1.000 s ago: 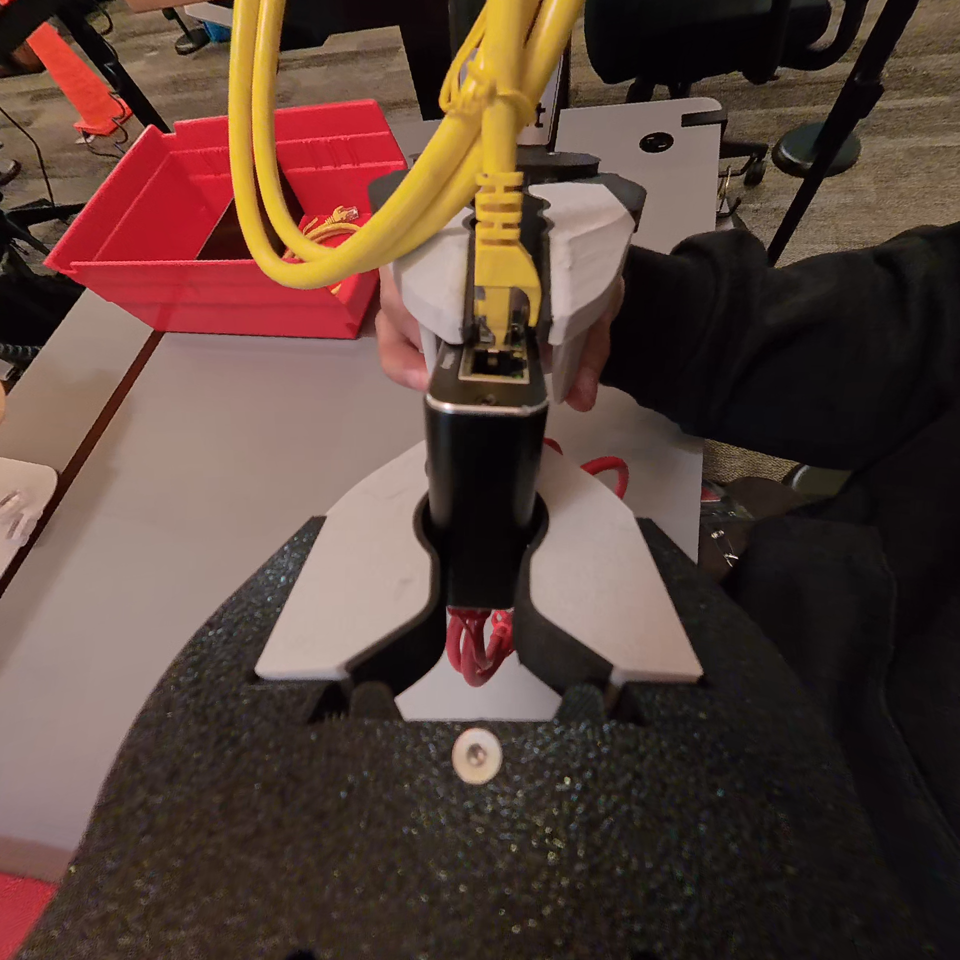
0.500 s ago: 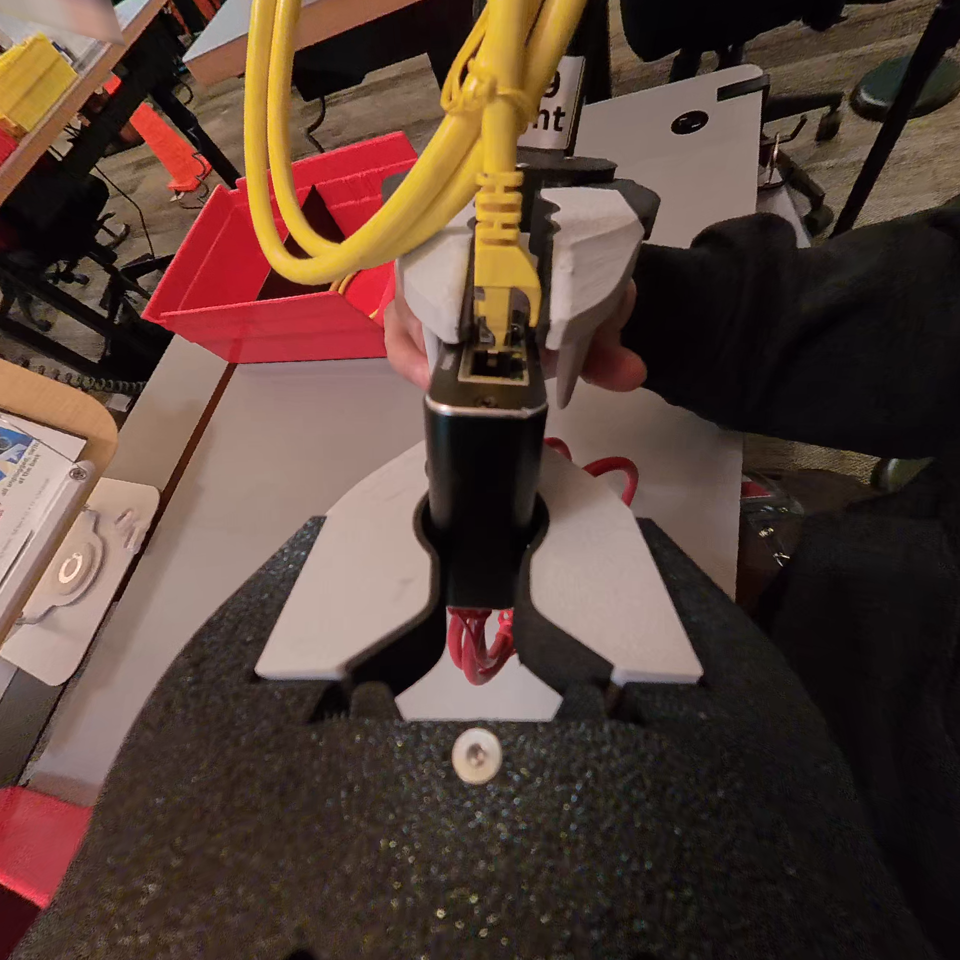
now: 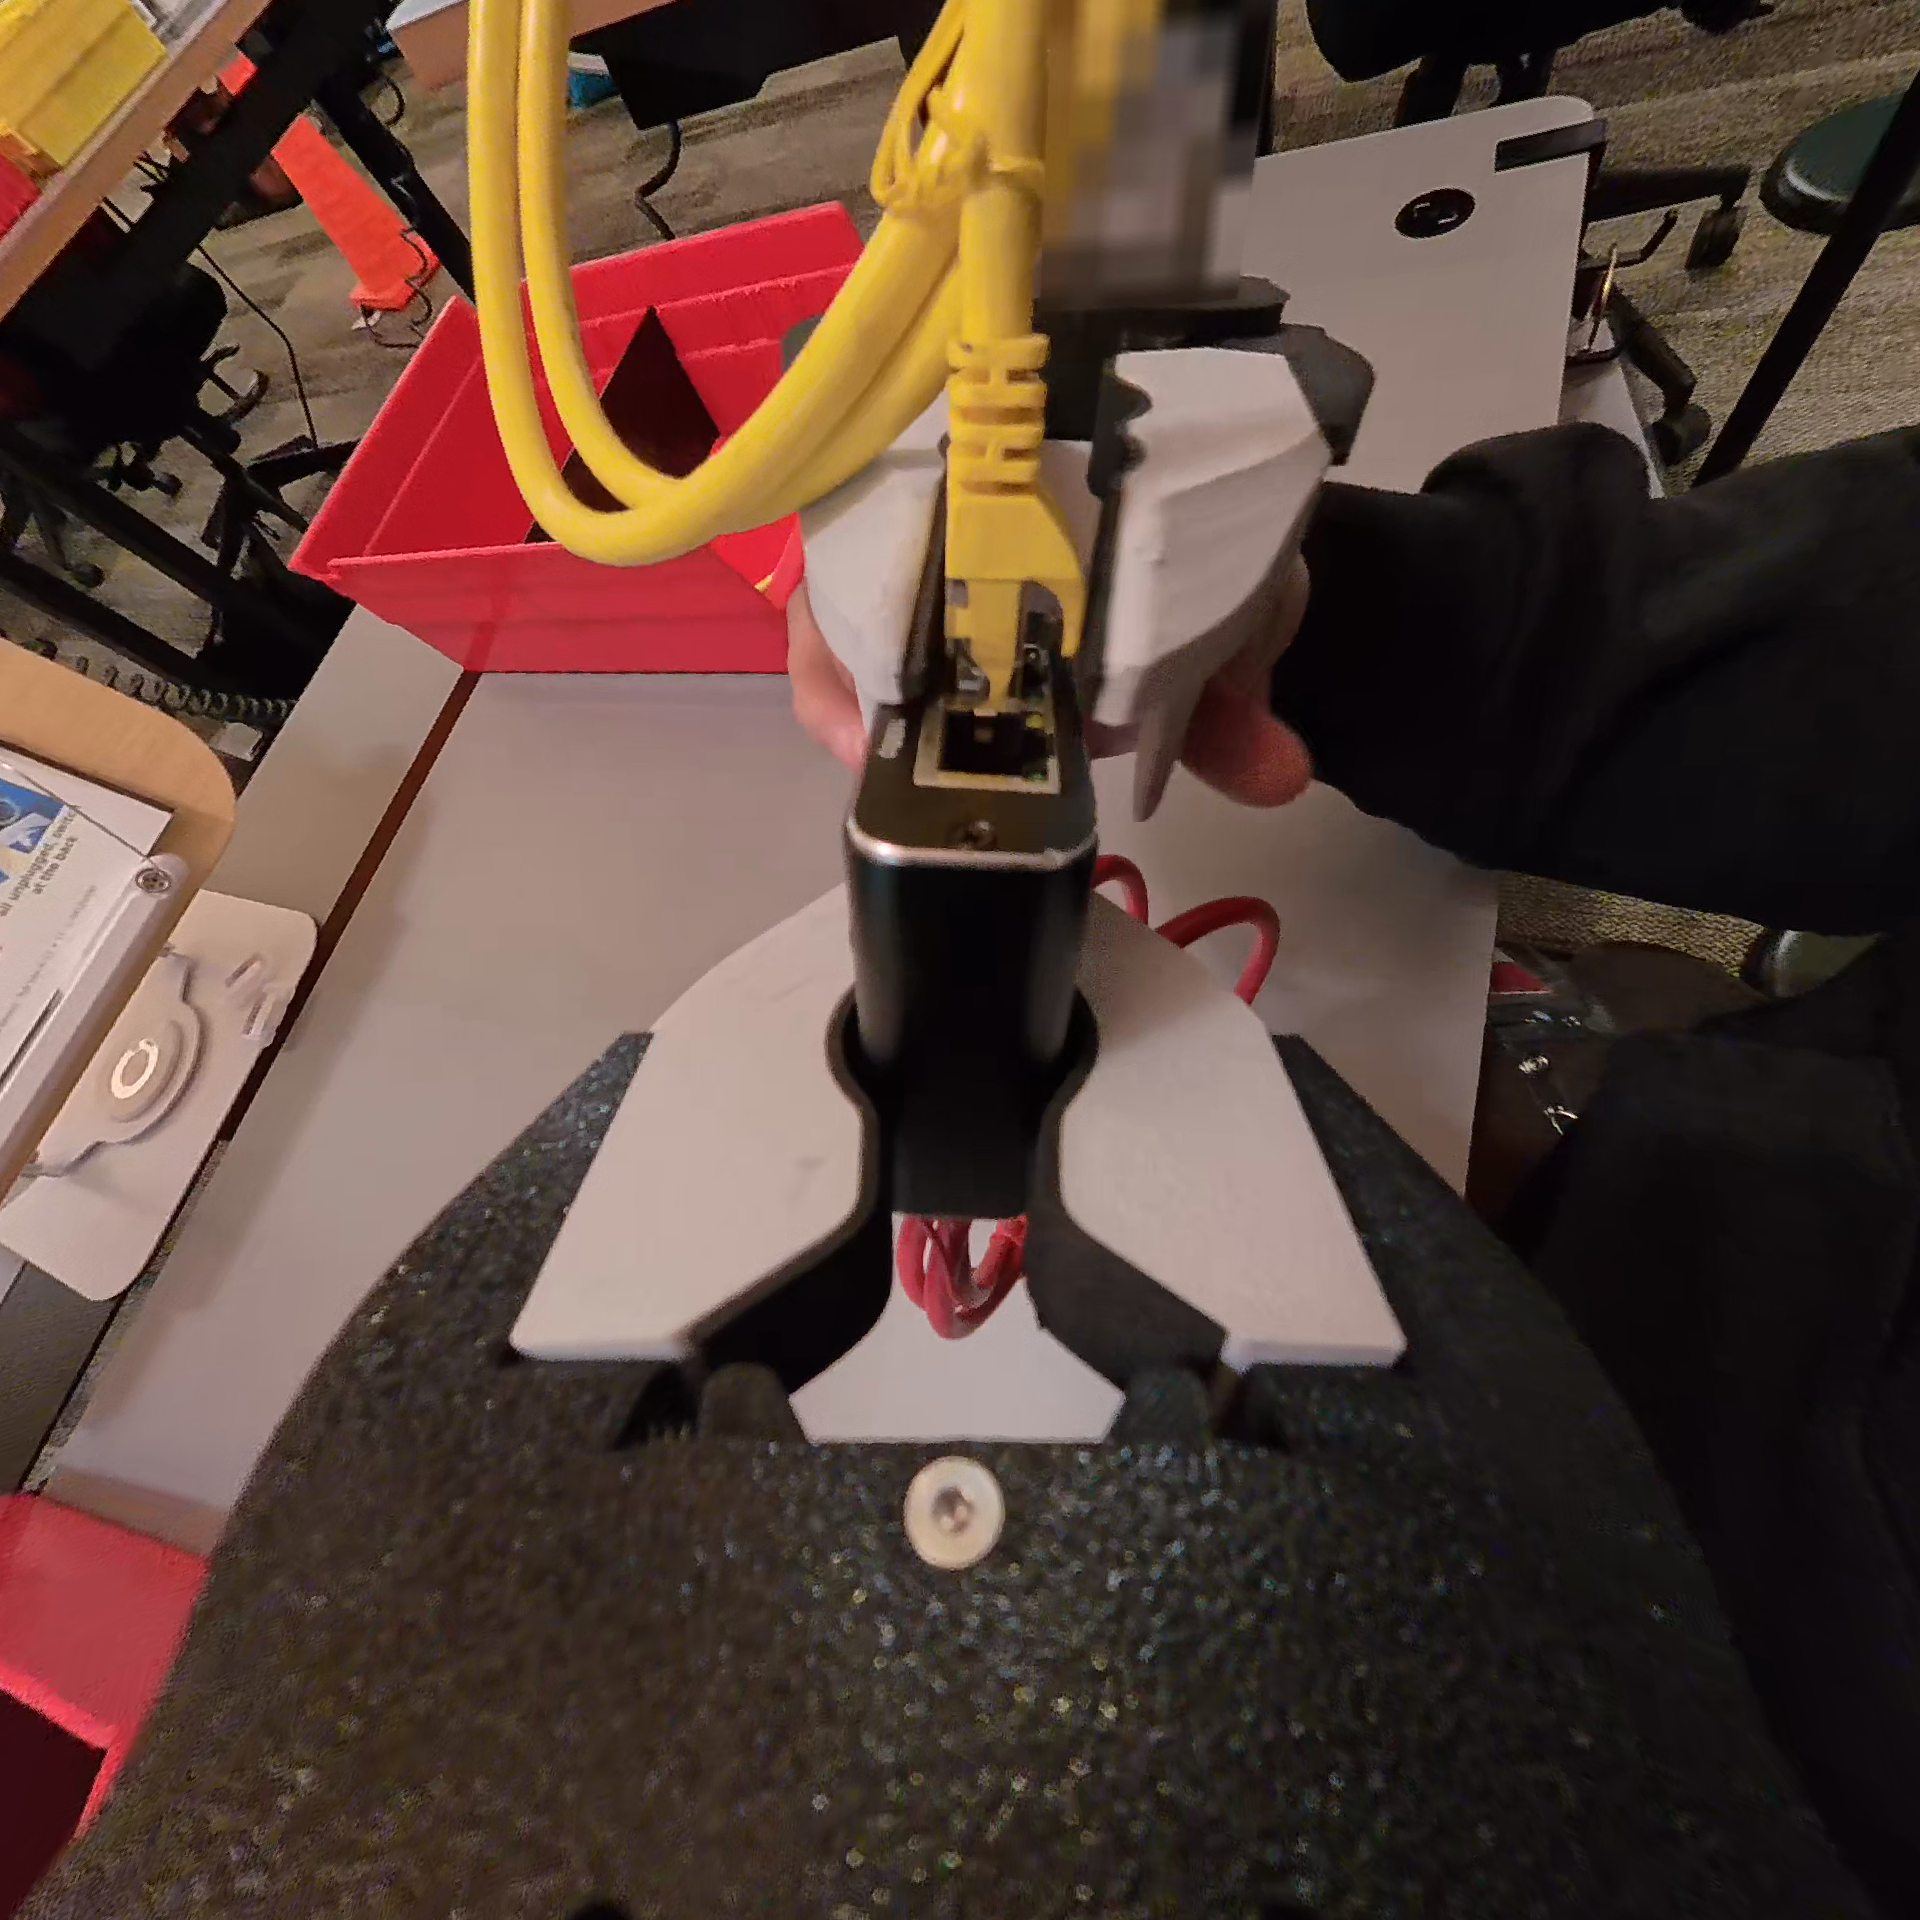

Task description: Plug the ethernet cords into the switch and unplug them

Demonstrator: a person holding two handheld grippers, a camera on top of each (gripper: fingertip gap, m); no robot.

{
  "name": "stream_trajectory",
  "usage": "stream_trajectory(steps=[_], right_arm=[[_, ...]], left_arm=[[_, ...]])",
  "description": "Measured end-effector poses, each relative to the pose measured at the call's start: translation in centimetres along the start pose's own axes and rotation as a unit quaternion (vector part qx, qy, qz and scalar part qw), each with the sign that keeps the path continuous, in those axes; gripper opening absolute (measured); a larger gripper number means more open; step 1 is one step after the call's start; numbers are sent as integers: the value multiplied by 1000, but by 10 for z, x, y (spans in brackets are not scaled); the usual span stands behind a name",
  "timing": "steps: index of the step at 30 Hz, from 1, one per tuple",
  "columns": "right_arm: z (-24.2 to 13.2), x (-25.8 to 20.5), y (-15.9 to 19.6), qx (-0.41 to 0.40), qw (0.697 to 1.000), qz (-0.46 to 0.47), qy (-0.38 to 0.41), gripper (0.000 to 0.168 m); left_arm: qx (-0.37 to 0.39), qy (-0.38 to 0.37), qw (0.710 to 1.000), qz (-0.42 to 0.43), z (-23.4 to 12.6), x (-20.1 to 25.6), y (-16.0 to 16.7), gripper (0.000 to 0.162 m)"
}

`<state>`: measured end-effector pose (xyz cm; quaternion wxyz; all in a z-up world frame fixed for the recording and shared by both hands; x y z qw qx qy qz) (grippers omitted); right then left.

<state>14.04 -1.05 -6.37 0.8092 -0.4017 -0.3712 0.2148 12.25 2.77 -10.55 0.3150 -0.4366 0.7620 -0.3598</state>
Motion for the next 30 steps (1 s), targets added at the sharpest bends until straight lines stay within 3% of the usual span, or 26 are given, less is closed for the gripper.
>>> stream_trajectory(steps=[30], right_arm=[[4, 7, 5, 8, 999, 40, 13, 15]], left_arm=[[-8, 9, 999, -43, 3, -1, 3, 27]])
Point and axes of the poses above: each gripper's, where its closed fingertips meet, z out along the fingers, y out of its underside, x = y × z across the jaws, the point moved 3 cm from there along -z, back along the fingers, and after that the axes turned 10 degrees about -z, right-handed, at the moved point
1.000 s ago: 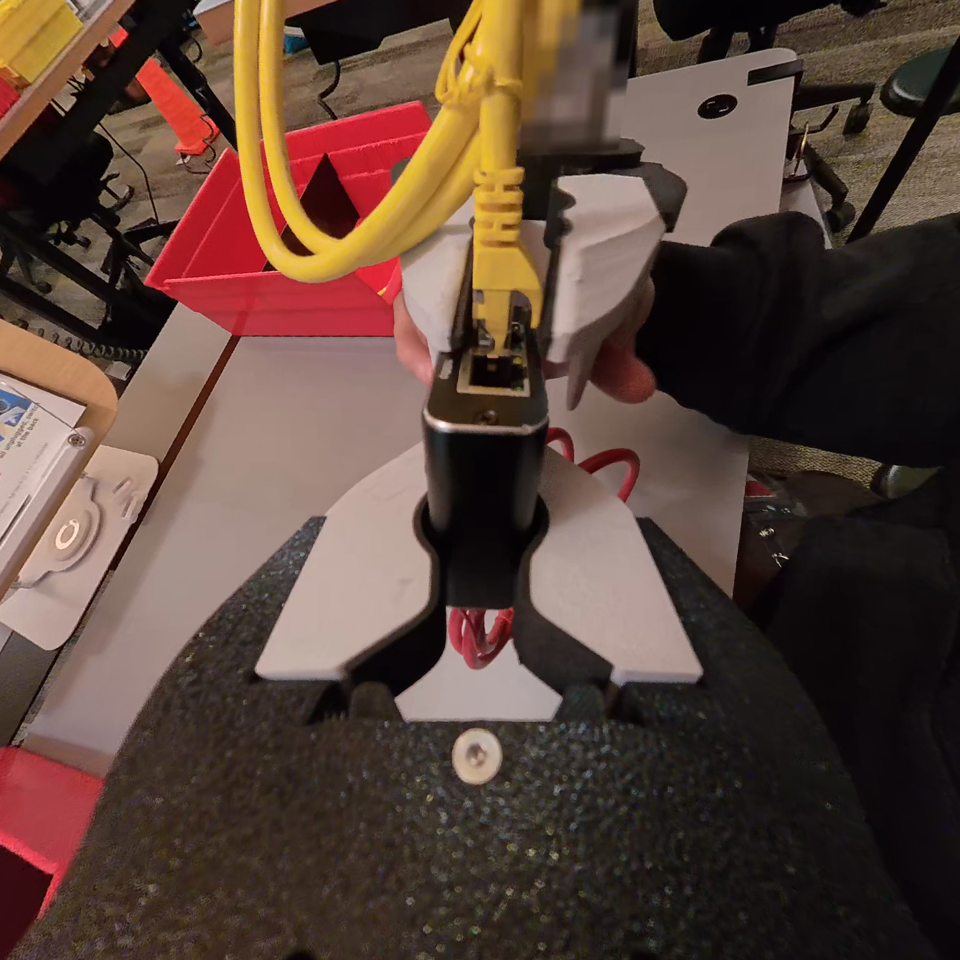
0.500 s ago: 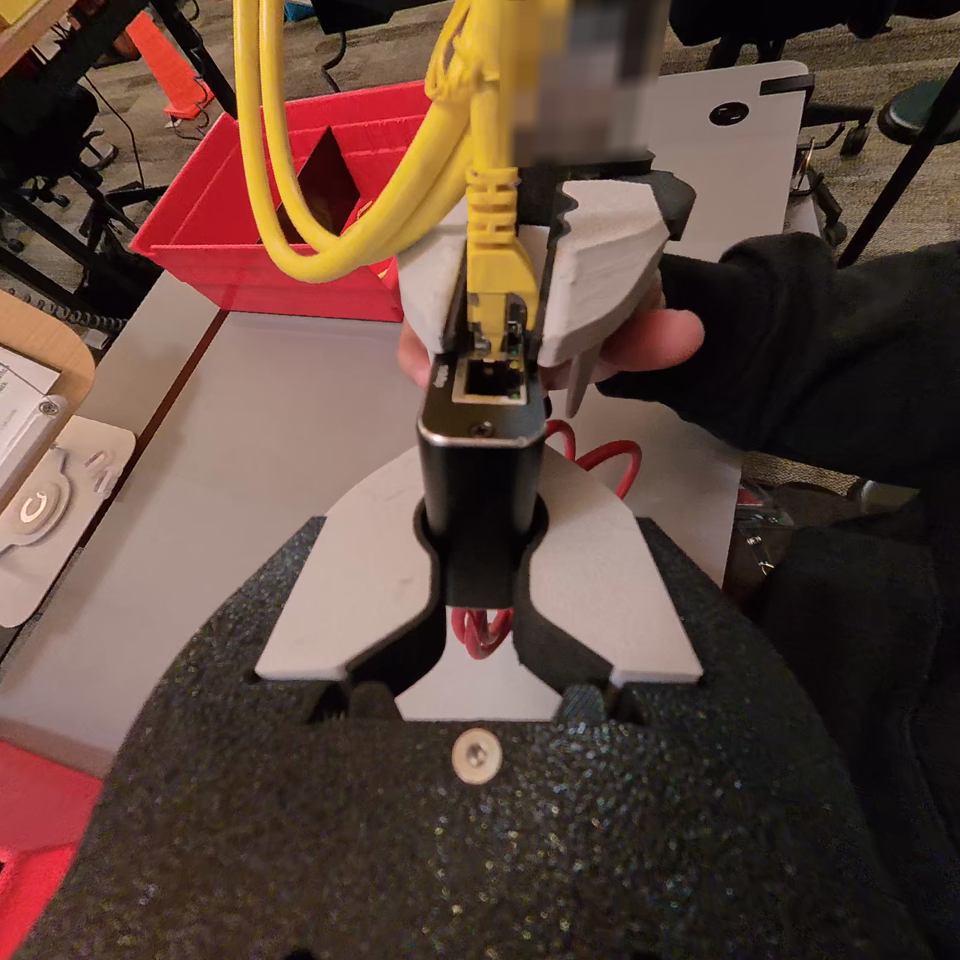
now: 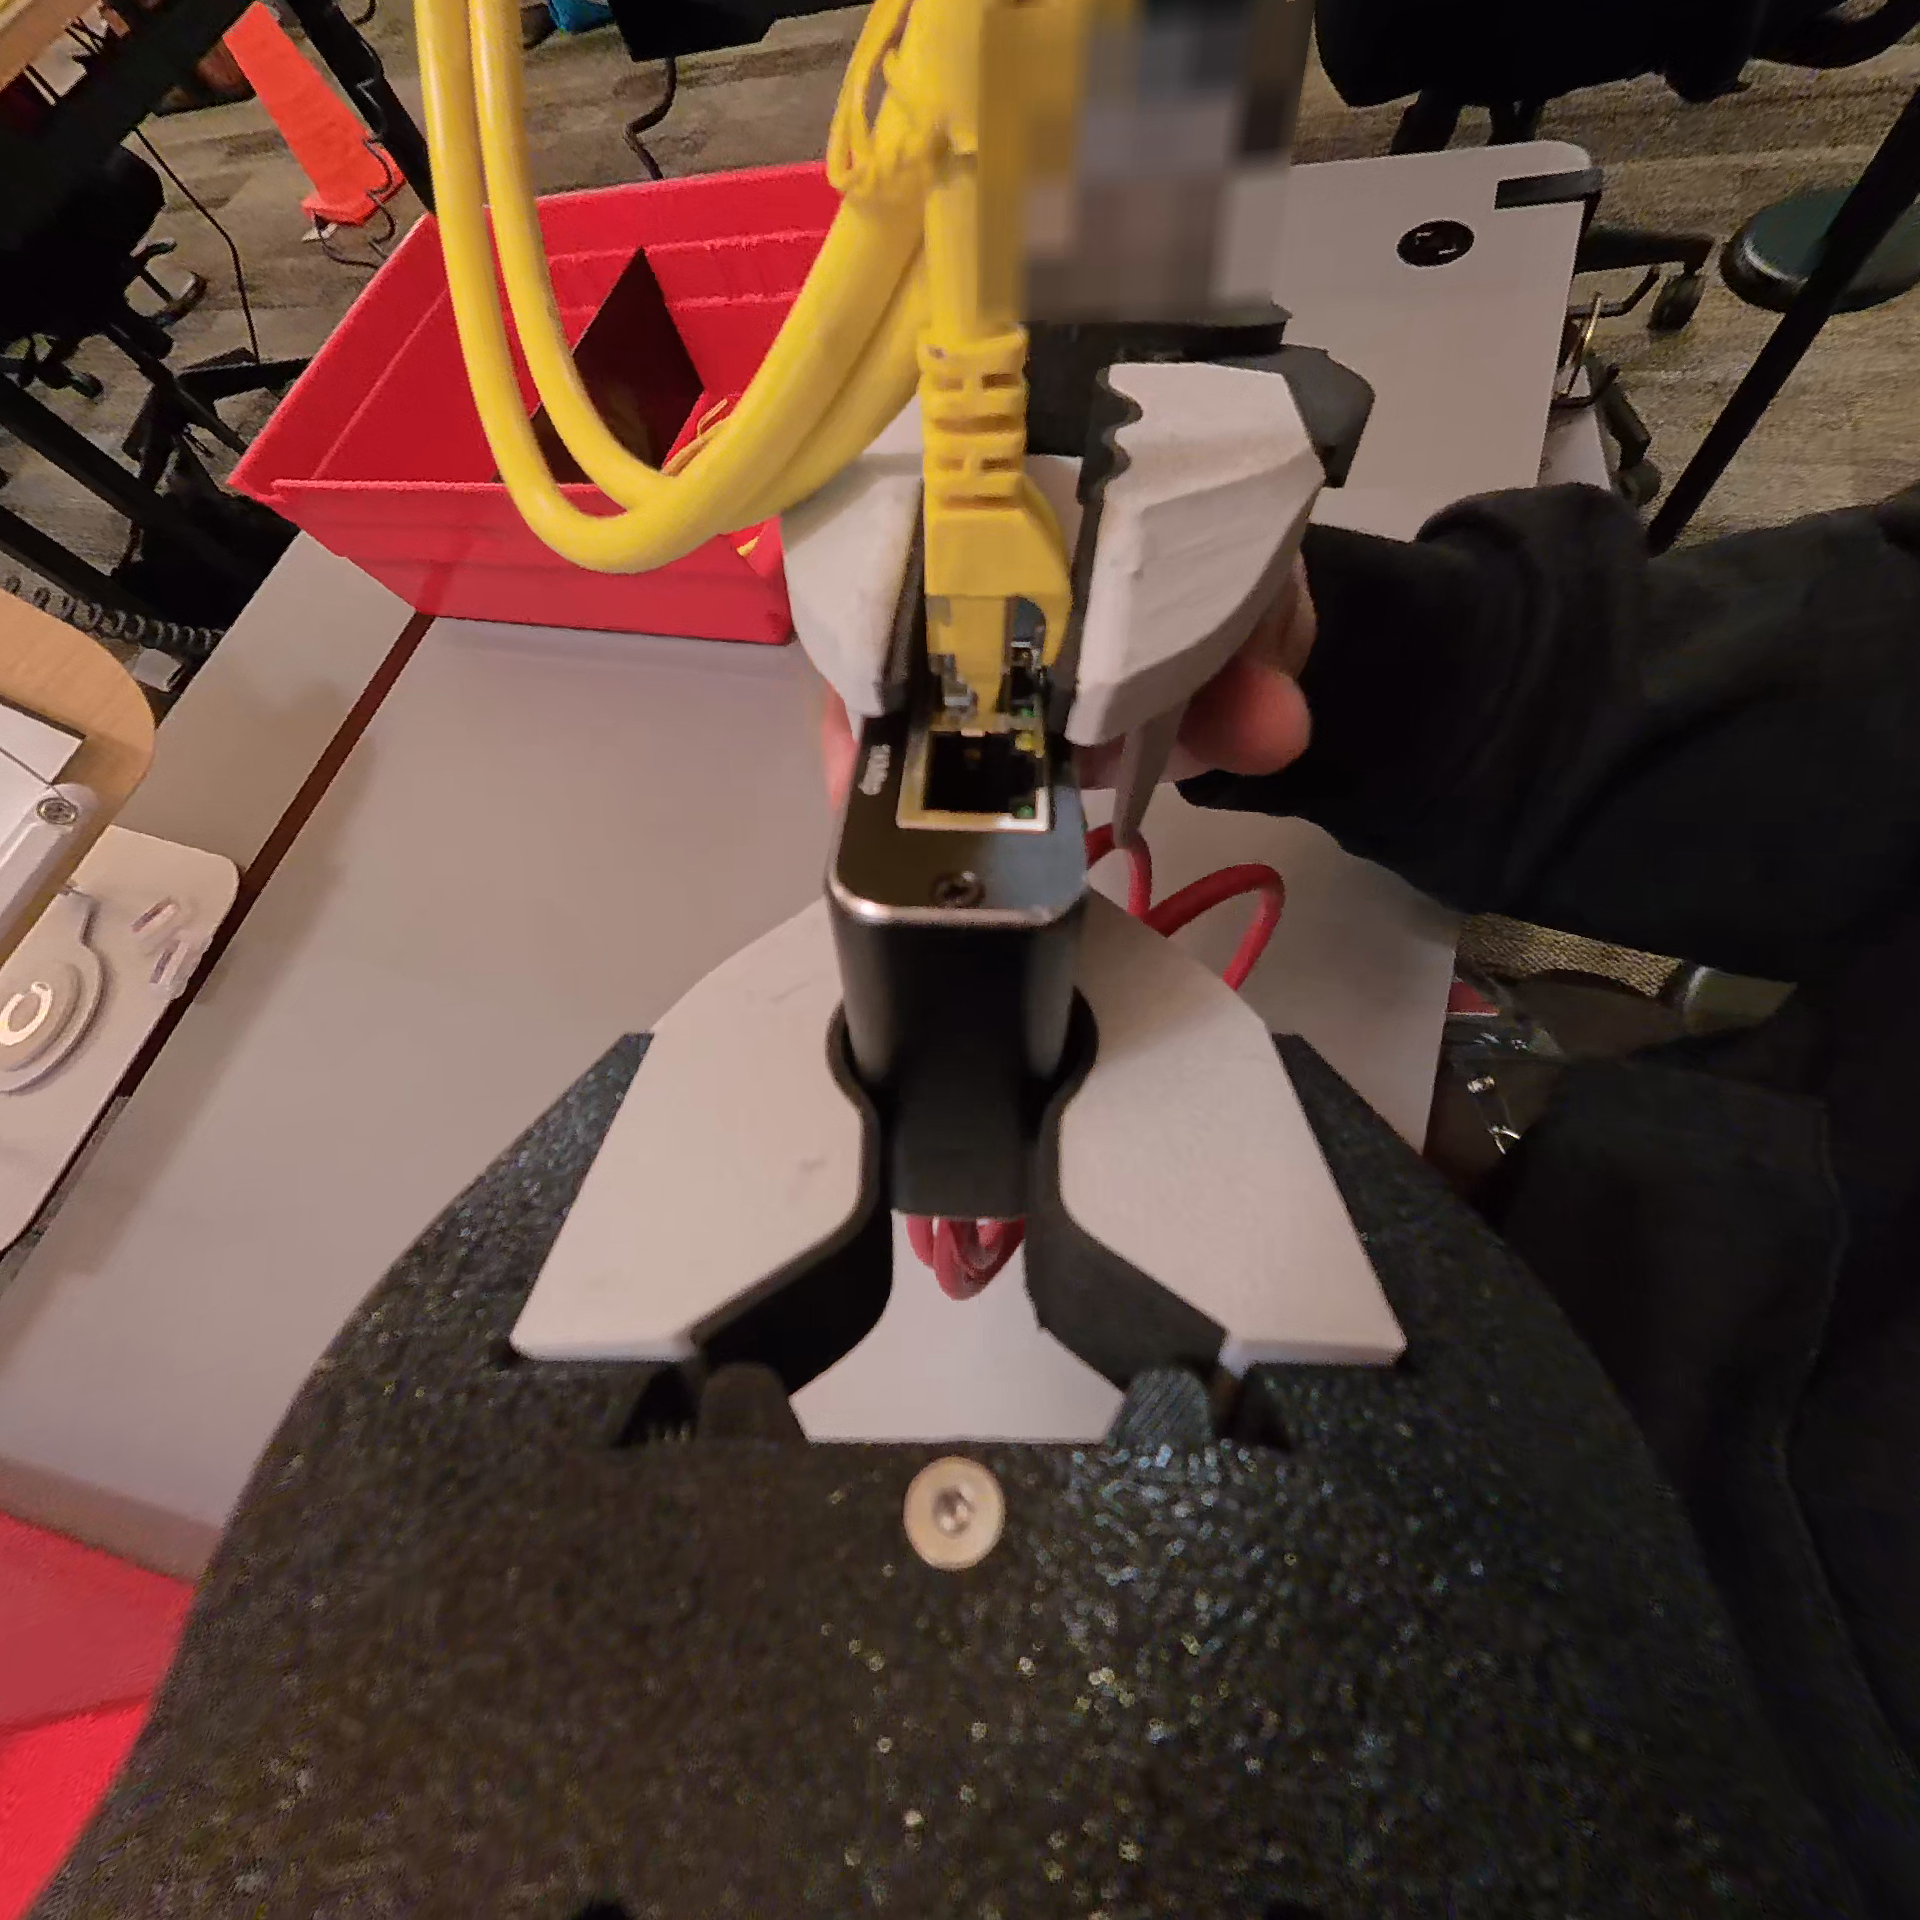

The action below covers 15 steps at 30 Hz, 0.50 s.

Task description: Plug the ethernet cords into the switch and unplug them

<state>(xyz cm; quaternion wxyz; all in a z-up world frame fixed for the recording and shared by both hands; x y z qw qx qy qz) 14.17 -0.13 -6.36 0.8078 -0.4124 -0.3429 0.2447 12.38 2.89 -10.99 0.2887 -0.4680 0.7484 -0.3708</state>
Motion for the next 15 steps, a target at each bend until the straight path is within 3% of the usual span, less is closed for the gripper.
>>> stream_trajectory(steps=[15], right_arm=[[-1, -1, 2, -9, 1000, 2, -9, 14]], left_arm=[[-4, 5, 1000, -1, 1, 1, 2, 27]])
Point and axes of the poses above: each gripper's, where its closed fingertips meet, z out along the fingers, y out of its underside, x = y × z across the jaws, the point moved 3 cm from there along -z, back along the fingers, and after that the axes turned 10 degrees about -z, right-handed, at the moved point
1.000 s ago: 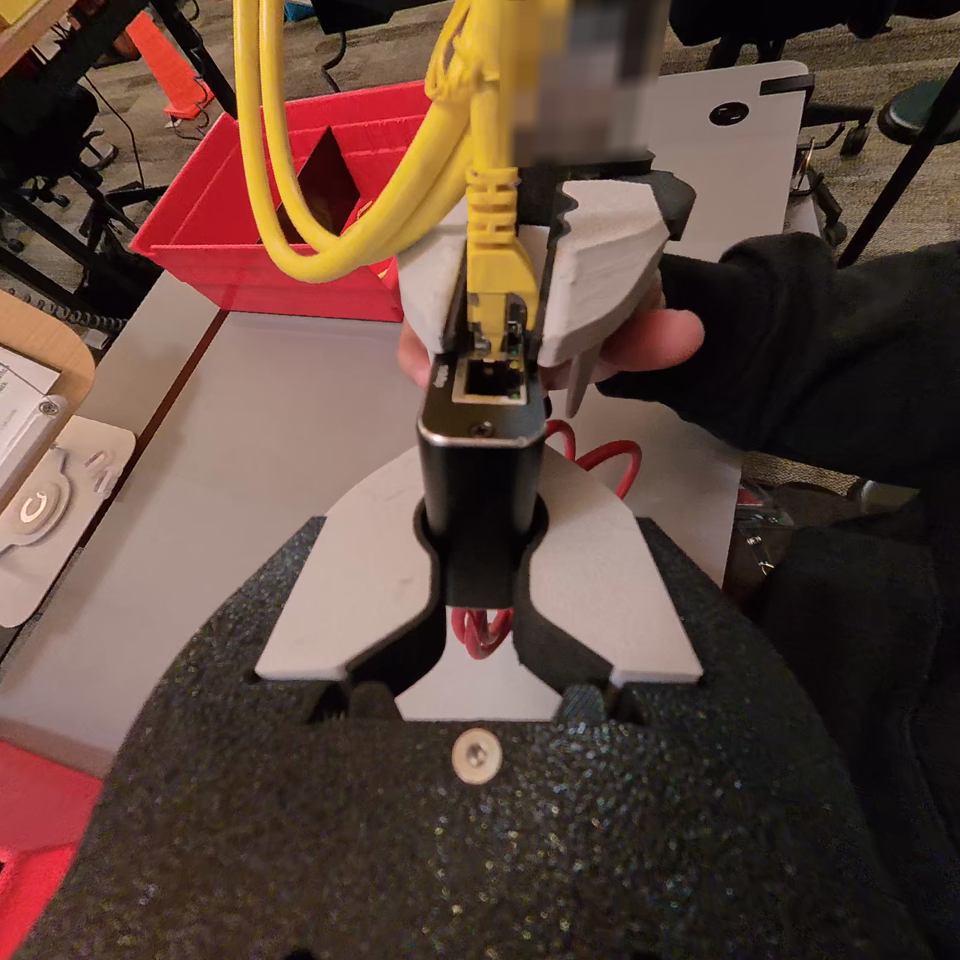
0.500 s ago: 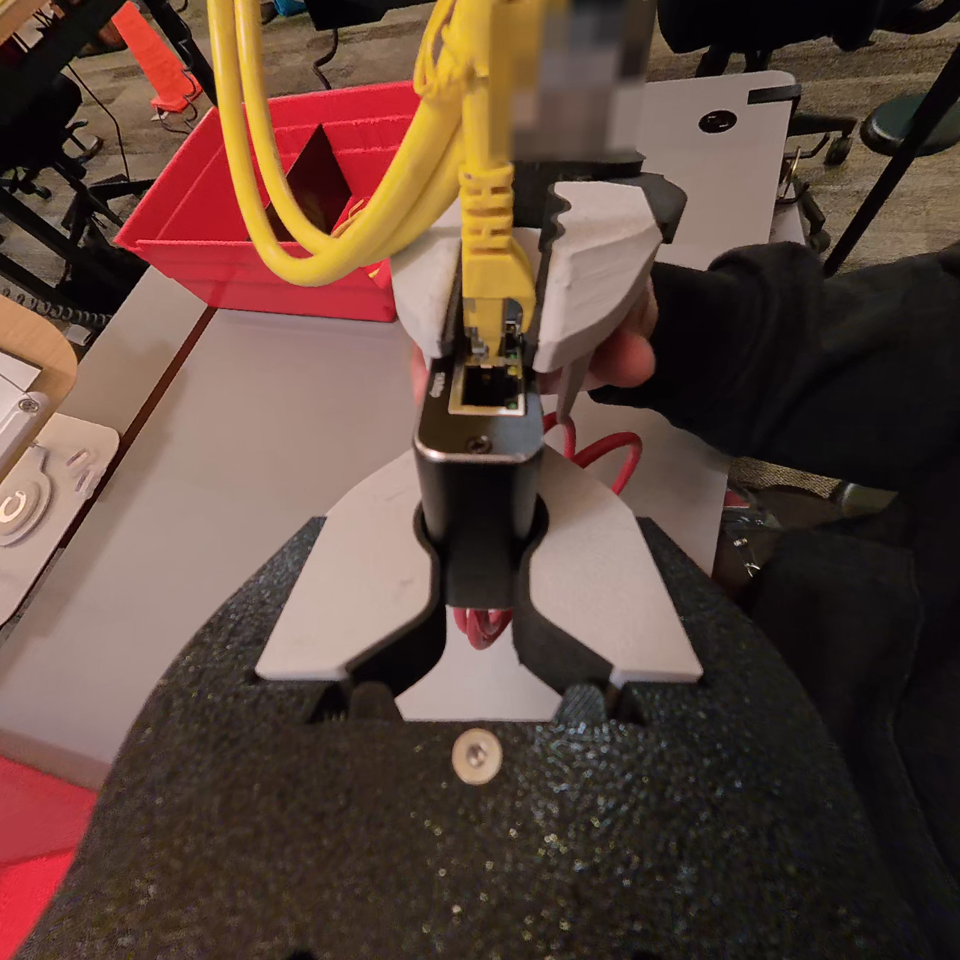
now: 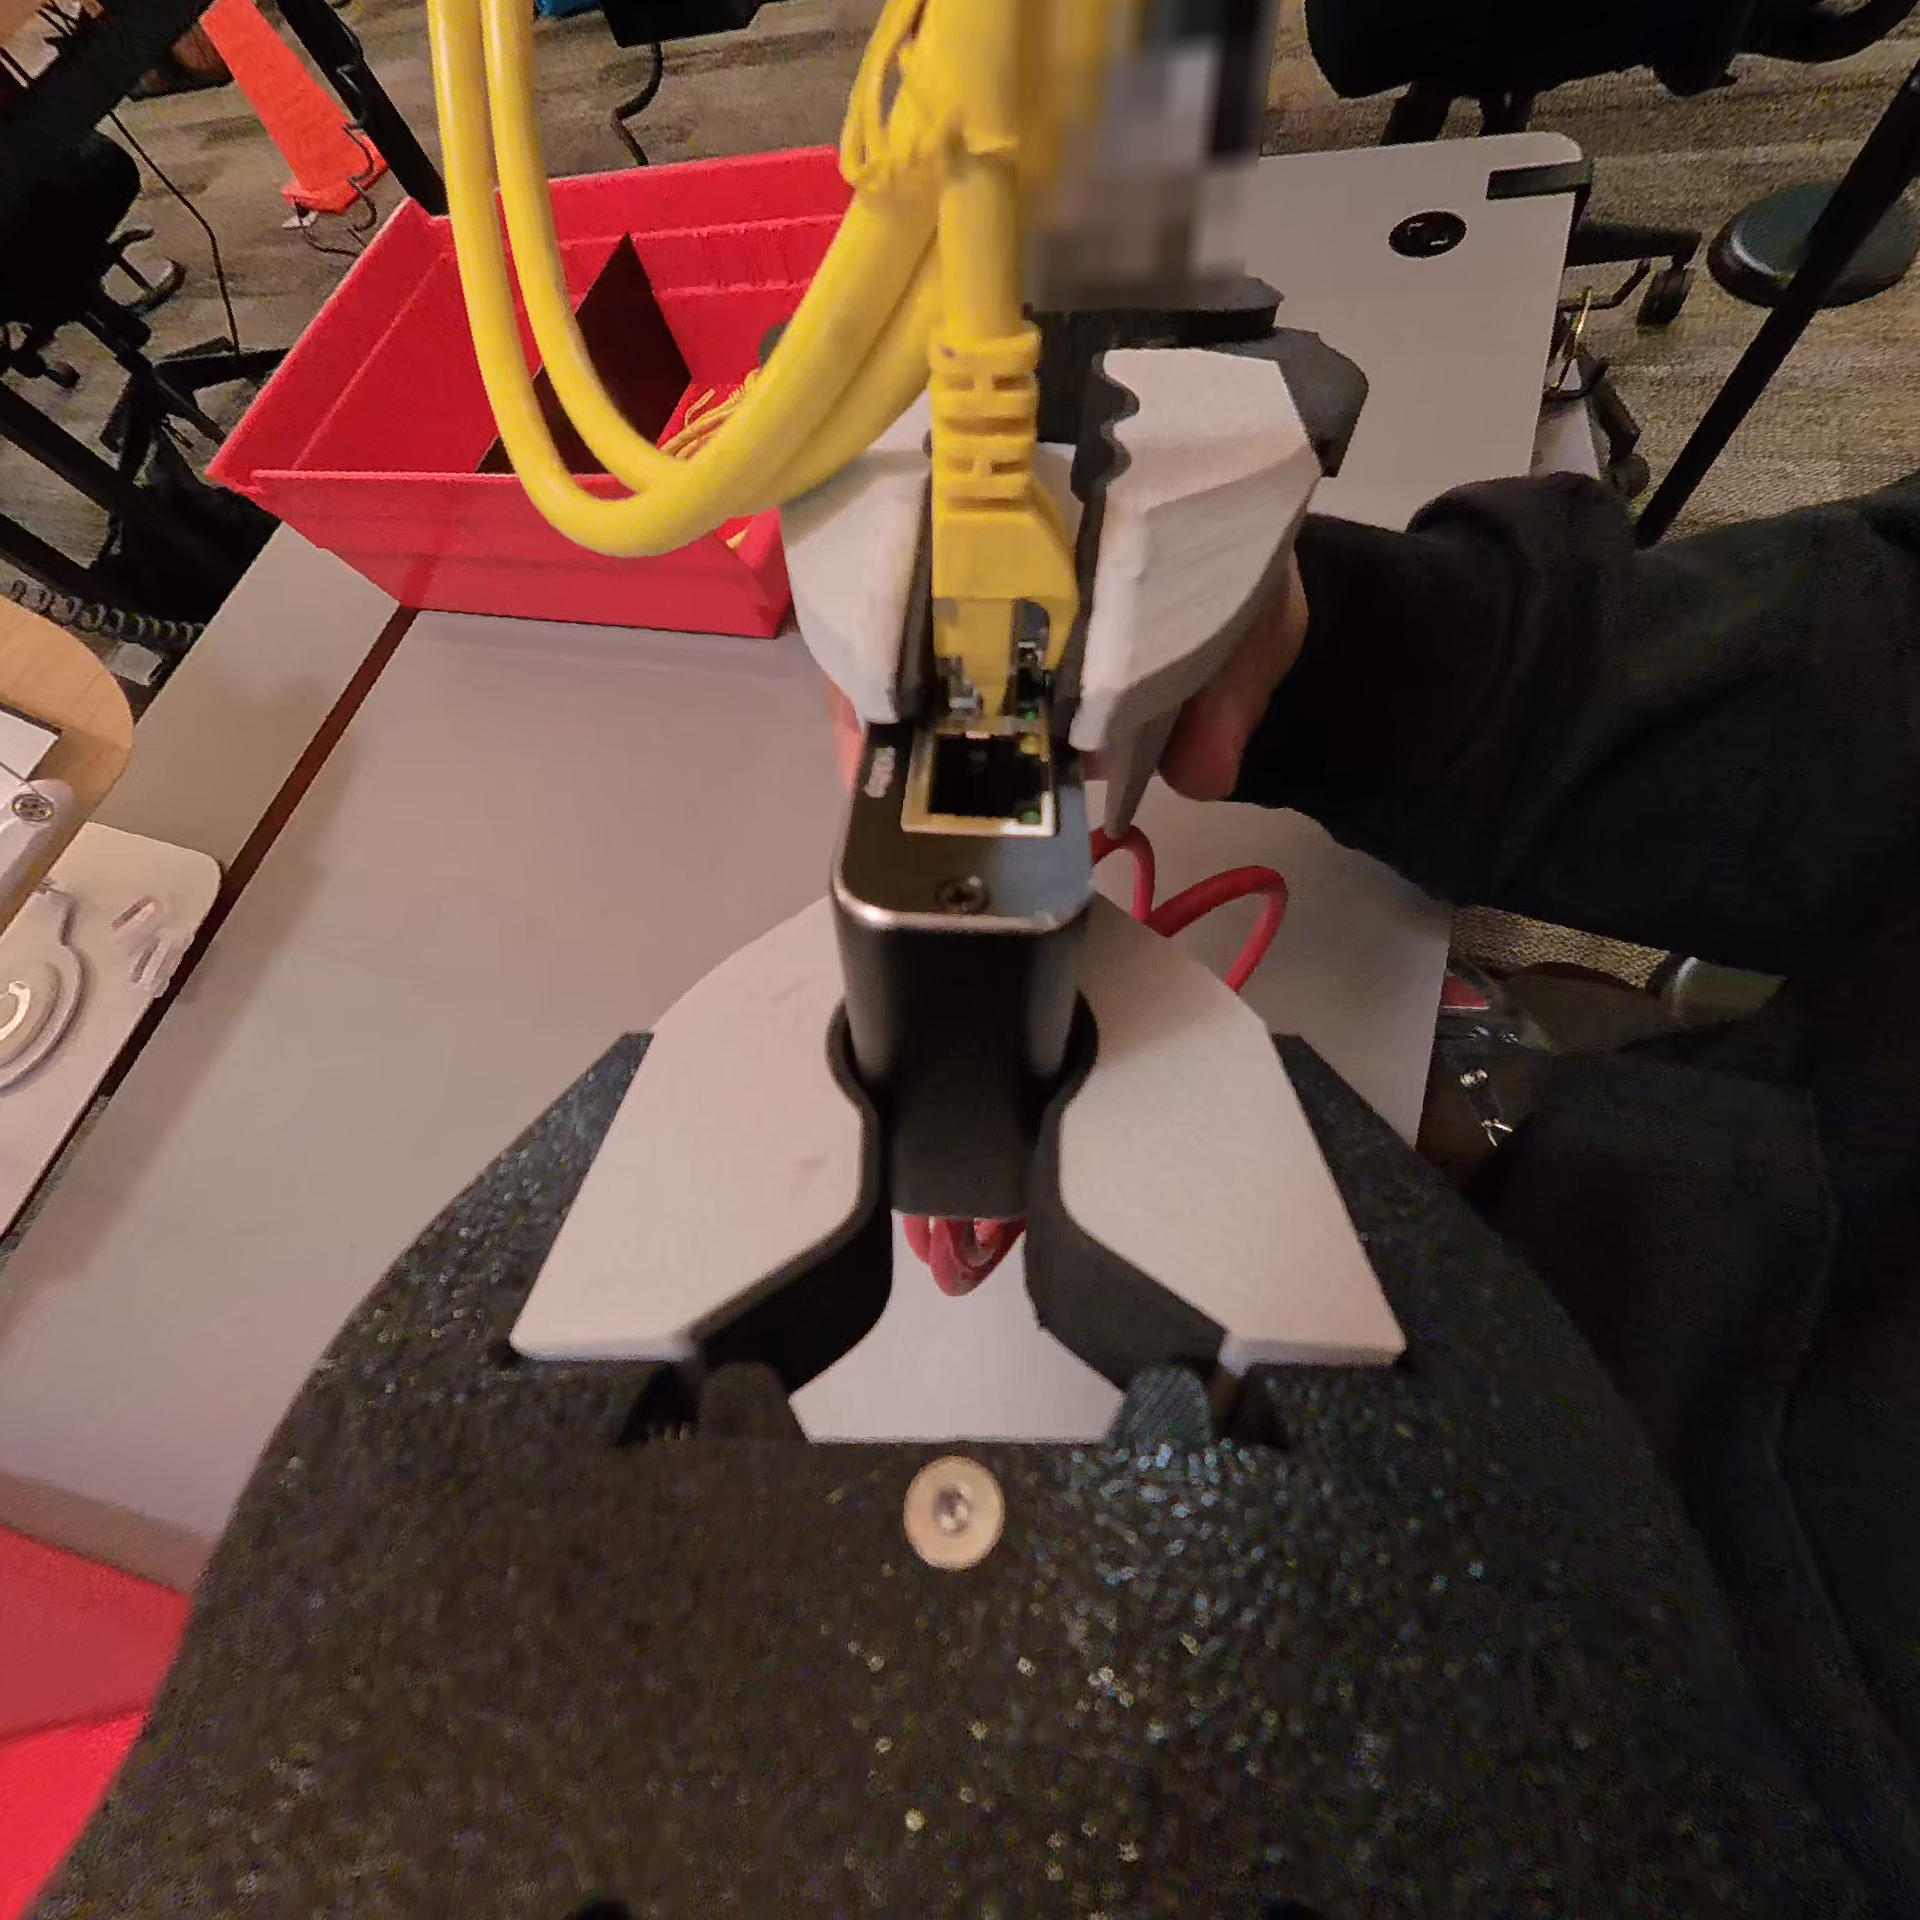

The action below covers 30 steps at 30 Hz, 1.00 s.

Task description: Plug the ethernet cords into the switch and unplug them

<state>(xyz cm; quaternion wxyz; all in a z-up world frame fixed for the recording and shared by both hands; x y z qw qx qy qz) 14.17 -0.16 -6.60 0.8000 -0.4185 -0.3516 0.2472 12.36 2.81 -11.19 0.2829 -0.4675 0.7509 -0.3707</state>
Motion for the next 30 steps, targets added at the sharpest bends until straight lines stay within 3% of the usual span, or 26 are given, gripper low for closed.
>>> stream_trajectory(steps=[12, 18, 24, 30], right_arm=[[1, 9, 7, -17, 998, 56, 18, 14], [-4, 13, 12, -3, 991, 131, 7, 15], [0, 14, 15, -13, 991, 128, 27, 24], [2, 16, 16, -7, 991, 129, 33, 17]], left_arm=[[7, 22, 999, -42, 3, -6, 4, 27], [-3, 23, 998, -55, 6, -10, 8, 27], [-14, 2, 998, -57, 8, -14, 10, 27], [-14, 4, 998, -60, 7, -13, 10, 27]])
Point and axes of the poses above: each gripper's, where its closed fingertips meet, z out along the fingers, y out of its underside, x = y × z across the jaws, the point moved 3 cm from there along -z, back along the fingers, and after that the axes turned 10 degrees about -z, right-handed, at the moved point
